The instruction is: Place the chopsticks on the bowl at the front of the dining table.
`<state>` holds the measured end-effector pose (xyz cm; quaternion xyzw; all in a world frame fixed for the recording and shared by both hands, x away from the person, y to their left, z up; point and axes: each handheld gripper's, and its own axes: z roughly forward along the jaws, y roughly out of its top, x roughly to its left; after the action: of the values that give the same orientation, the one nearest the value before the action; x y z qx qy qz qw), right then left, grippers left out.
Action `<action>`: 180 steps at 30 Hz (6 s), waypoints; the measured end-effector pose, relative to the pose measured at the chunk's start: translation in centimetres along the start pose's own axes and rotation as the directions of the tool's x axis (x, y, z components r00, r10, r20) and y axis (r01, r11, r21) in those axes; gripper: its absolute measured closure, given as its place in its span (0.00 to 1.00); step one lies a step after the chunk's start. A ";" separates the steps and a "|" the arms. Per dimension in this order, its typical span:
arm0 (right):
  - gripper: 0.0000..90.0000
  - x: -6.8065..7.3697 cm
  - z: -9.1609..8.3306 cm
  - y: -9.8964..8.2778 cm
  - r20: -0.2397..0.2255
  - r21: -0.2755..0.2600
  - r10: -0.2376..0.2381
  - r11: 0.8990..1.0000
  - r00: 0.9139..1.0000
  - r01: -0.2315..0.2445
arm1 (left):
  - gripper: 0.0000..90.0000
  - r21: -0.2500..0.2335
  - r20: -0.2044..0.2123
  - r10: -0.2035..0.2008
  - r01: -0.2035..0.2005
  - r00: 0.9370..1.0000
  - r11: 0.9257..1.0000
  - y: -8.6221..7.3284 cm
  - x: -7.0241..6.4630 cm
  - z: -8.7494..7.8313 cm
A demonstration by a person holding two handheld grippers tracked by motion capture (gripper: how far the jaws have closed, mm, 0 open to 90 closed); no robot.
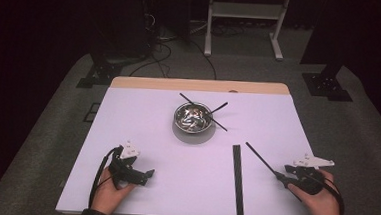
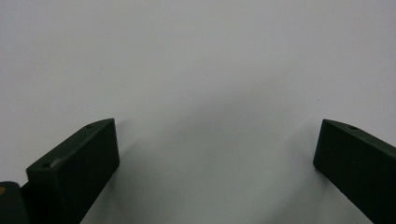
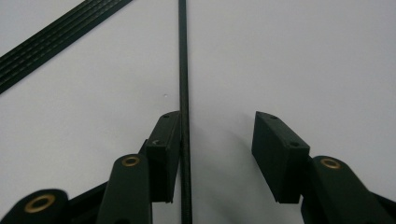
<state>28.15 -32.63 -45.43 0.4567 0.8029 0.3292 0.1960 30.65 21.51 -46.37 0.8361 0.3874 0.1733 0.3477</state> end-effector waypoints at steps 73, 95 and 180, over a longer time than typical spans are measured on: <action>0.89 0.8 3.3 3.3 -0.107 0.000 -0.013 1.000 0.994 0.013 | 0.00 0.000 0.000 -0.001 0.001 1.000 1.000 0.0 0.0 0.0; 0.95 0.6 3.3 3.3 -0.121 -0.013 -0.002 1.000 0.993 0.000 | 0.00 0.000 0.000 -0.001 0.001 1.000 1.000 0.0 0.0 0.0; 0.95 6.8 4.4 12.6 -0.257 -0.100 -0.177 0.983 0.950 0.156 | 0.00 0.000 0.000 0.003 -0.003 1.000 1.000 0.0 0.0 0.0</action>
<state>35.01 -20.62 -39.69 0.3313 0.8438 0.4010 0.1319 30.68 21.54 -46.36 0.8366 0.3862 0.1740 0.3474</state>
